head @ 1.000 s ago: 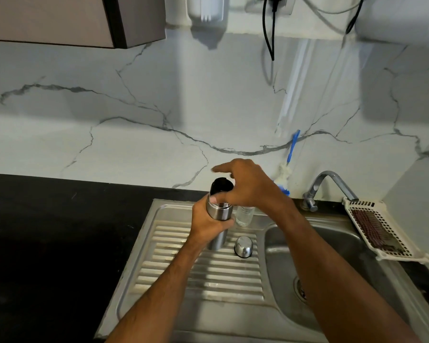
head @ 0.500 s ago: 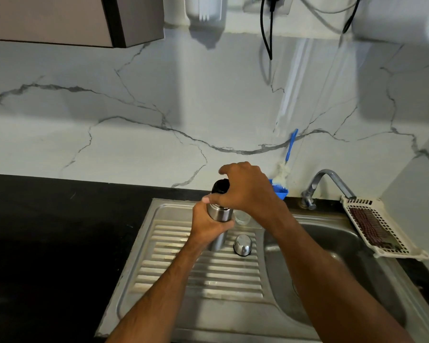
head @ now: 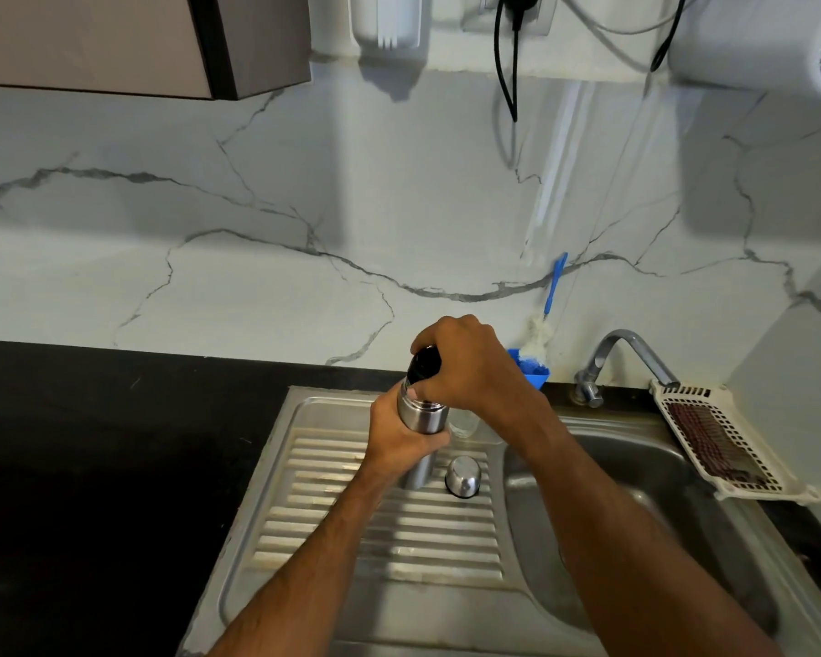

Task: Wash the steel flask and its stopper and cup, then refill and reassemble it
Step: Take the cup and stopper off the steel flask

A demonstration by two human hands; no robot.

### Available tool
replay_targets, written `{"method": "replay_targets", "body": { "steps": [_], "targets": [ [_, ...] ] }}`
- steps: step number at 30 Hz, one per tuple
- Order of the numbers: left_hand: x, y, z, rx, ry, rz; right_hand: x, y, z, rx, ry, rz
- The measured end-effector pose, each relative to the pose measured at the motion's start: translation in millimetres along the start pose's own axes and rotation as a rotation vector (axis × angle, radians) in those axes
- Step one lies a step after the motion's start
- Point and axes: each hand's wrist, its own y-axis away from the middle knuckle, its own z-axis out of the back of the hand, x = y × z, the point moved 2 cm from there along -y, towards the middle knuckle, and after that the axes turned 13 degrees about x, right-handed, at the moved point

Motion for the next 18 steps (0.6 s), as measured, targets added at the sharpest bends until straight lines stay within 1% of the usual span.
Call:
{"method": "replay_targets", "body": {
  "steps": [3,6,8,11,15,18],
  "targets": [
    [1.9,-2.2,1.4,-0.001,0.004,-0.002,1.5,4.1,14.3,-0.085,-0.014,0.000],
    [4.1,-3.9,4.7,-0.037,0.010,0.007,-7.7,8.4,30.1,-0.196,-0.053,-0.051],
    [5.7,-4.7,8.6,-0.071,0.010,0.017,-20.4,11.1,33.0,-0.208,-0.054,-0.105],
    [9.4,-9.1,17.0,-0.117,0.006,0.031,-40.1,14.4,7.7,-0.100,-0.034,-0.173],
    [9.3,-15.0,25.4,-0.165,-0.020,0.022,-65.5,16.6,-67.5,0.174,-0.127,-0.268],
    [10.0,-18.2,28.5,-0.180,-0.035,0.008,-78.9,24.8,-123.4,0.323,-0.079,-0.295]
  ]
}}
